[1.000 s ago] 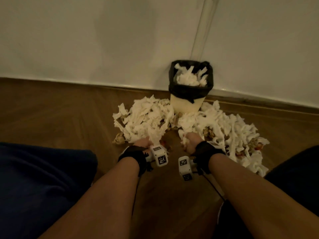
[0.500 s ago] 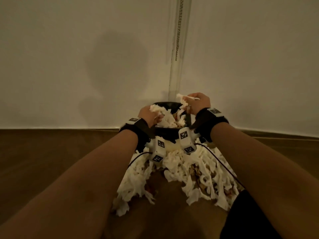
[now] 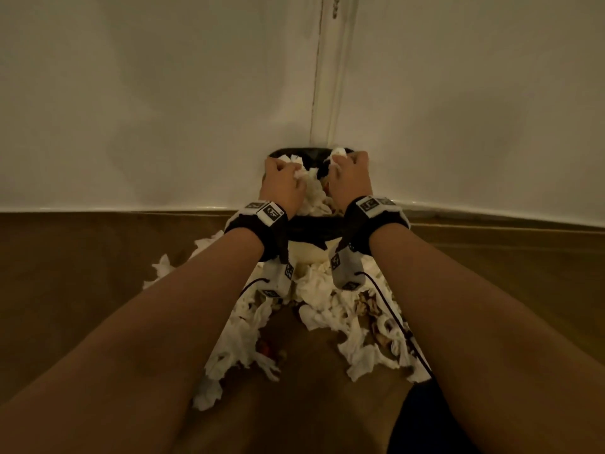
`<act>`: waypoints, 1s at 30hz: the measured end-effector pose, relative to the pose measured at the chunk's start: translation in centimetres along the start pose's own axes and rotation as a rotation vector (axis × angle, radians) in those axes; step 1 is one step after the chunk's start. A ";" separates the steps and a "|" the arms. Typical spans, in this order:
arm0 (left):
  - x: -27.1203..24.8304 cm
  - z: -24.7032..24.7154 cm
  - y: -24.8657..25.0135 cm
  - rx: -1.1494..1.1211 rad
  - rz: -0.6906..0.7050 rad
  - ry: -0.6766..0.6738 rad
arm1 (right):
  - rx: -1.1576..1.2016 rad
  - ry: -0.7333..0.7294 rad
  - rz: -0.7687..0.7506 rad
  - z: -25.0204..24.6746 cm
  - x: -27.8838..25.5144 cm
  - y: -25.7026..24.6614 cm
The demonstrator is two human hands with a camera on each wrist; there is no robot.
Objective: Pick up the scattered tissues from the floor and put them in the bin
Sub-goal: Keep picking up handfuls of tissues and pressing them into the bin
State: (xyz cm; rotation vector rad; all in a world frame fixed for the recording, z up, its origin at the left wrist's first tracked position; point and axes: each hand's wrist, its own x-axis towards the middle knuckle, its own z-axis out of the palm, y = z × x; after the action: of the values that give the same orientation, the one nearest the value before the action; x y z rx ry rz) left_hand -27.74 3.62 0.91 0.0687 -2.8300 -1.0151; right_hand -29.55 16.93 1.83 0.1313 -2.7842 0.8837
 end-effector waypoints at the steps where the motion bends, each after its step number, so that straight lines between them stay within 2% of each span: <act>1: 0.3 0.3 -0.4 0.037 -0.005 -0.041 | -0.007 -0.013 -0.010 0.5 0.4 0.0; 2: 0.6 0.6 -0.7 0.072 -0.012 -0.085 | -0.046 -0.068 -0.015 1.0 0.8 -0.1; 4: 1.1 1.0 -1.1 0.125 -0.027 -0.167 | -0.192 -0.274 0.006 1.6 1.1 -0.2; 6: 1.4 1.2 -1.1 0.165 -0.018 -0.213 | -0.340 -0.448 -0.054 1.8 0.9 0.0; 7: 1.4 1.3 -1.0 0.169 -0.006 -0.219 | -0.372 -0.487 -0.083 1.8 0.8 0.1; 9: 1.2 1.1 -0.8 0.149 0.005 -0.203 | -0.340 -0.445 -0.084 1.2 0.6 0.2; 14: 0.1 -1.1 0.7 0.056 -0.011 -0.042 | -0.132 -0.133 0.021 -2.5 0.6 -1.8; 18: -2.6 -3.8 1.7 0.042 -0.014 0.054 | -0.048 -0.063 0.060 -5.0 -1.7 -3.8; 20: -4.9 -4.9 1.4 0.028 -0.049 0.079 | -0.004 -0.067 0.099 -5.1 -3.9 -4.4; 23: -9.8 -5.6 -0.4 -0.004 -0.119 0.066 | 0.034 -0.152 0.178 -4.1 -8.1 -4.8; 30: -21.2 -3.8 -9.4 0.005 -0.401 -0.076 | 0.065 -0.381 0.346 1.9 -17.8 -4.2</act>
State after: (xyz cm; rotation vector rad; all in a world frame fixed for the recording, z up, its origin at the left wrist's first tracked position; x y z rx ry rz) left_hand -6.22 -4.13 -4.51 0.6324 -2.9543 -1.1000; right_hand -11.90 12.76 -1.45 -0.2009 -3.1935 1.1322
